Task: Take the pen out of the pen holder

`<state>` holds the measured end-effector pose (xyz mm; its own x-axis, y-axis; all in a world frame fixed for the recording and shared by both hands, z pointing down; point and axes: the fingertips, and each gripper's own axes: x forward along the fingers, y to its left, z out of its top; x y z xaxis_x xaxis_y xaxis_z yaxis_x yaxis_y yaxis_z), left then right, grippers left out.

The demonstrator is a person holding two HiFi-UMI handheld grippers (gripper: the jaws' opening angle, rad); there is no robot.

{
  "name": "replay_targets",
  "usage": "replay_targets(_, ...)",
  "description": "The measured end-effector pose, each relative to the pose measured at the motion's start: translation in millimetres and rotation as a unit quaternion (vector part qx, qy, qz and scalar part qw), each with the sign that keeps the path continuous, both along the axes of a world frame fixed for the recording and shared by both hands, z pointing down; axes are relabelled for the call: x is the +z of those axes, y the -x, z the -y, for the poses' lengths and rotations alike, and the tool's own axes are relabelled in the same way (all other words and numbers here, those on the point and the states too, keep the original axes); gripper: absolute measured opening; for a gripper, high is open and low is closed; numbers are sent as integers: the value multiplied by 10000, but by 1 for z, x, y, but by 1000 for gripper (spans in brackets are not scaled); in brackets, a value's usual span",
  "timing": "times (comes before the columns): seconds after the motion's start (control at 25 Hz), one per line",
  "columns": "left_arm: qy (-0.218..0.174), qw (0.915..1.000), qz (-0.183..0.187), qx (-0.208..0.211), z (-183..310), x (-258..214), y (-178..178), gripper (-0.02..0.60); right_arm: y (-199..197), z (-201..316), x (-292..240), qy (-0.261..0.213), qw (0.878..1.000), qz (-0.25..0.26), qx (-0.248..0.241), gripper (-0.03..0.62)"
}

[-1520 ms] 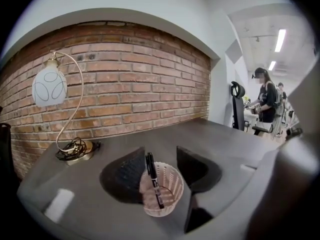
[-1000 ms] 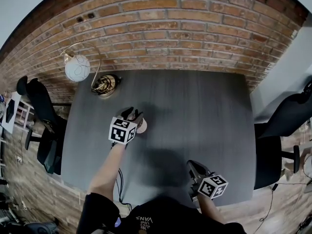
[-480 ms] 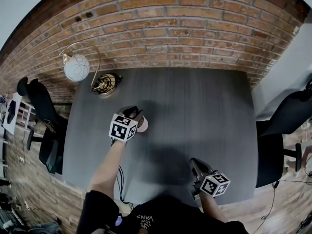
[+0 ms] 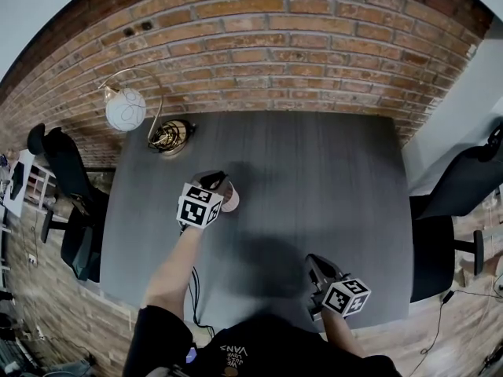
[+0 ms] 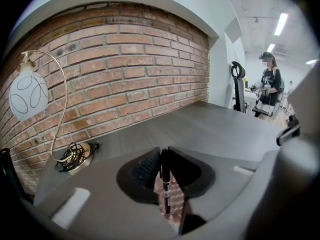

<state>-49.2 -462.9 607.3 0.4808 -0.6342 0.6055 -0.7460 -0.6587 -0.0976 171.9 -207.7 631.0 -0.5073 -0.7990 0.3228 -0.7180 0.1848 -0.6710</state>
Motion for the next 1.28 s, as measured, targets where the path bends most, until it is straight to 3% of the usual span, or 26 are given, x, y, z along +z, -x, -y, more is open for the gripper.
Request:
replay_targets(0.4,-518,9965,-654,-93,-8,-48,2,106,5,-13,-16,-152,9999,-53,63,2)
replay_targets(1.0,-1178,9822,-1449,-200,-51,-115,23,106,27,-51,-40,-352,9993,-104,83,2)
replay_targets(1.28,-1281,9758,-1762,-165,-82,-132,33,106,45,-67,-50,-410,9990,-151,4,2)
